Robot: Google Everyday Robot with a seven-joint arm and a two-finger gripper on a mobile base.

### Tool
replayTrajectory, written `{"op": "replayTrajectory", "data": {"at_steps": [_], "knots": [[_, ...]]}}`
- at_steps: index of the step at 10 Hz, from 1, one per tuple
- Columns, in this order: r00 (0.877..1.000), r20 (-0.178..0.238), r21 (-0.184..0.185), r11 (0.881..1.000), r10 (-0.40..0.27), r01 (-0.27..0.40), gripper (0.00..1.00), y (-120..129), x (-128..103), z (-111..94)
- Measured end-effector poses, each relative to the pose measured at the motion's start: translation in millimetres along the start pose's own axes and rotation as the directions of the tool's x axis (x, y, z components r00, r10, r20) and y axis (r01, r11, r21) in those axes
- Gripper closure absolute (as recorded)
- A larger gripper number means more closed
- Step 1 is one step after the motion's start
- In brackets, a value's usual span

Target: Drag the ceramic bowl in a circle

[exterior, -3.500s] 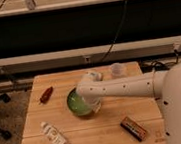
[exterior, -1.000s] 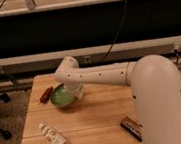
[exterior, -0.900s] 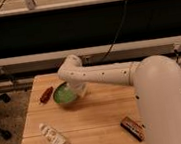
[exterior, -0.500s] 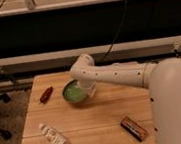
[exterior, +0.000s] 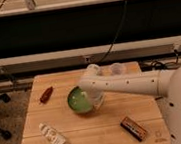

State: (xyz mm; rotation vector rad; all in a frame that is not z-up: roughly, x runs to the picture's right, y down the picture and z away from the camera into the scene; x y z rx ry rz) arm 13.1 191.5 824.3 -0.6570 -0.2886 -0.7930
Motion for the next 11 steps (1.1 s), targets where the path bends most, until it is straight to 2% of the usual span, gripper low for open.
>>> {"op": "replayTrajectory", "data": {"at_steps": [2,3,6,8,11], "knots": [[1.000,0.024,0.018,1.000,-0.001,0.000,0.81,26.0,-17.4,-5.5],[1.000,0.028,0.023,1.000,-0.006,0.005,0.81,31.3,-22.0,-7.6],[0.993,0.039,0.039,0.993,-0.115,0.113,0.81,38.2,-49.2,-19.8],[0.980,0.051,0.048,0.981,-0.192,0.190,0.81,28.2,-78.9,-22.0],[0.956,0.062,0.076,0.956,-0.288,0.283,0.81,-10.1,-113.4,-25.3]]}}
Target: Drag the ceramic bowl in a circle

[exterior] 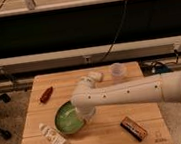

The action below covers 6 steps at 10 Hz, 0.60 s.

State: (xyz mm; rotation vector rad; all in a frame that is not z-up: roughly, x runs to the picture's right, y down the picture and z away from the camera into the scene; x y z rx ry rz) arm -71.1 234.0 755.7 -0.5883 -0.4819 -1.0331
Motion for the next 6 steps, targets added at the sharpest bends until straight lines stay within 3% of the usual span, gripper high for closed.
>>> {"op": "replayTrajectory", "data": {"at_steps": [2,6], "knots": [[0.999,-0.005,0.015,0.999,-0.045,0.045,0.81,-27.2,-2.8,-3.1],[0.995,-0.043,0.017,0.996,-0.091,0.091,0.81,-73.4,19.9,-6.0]]}}
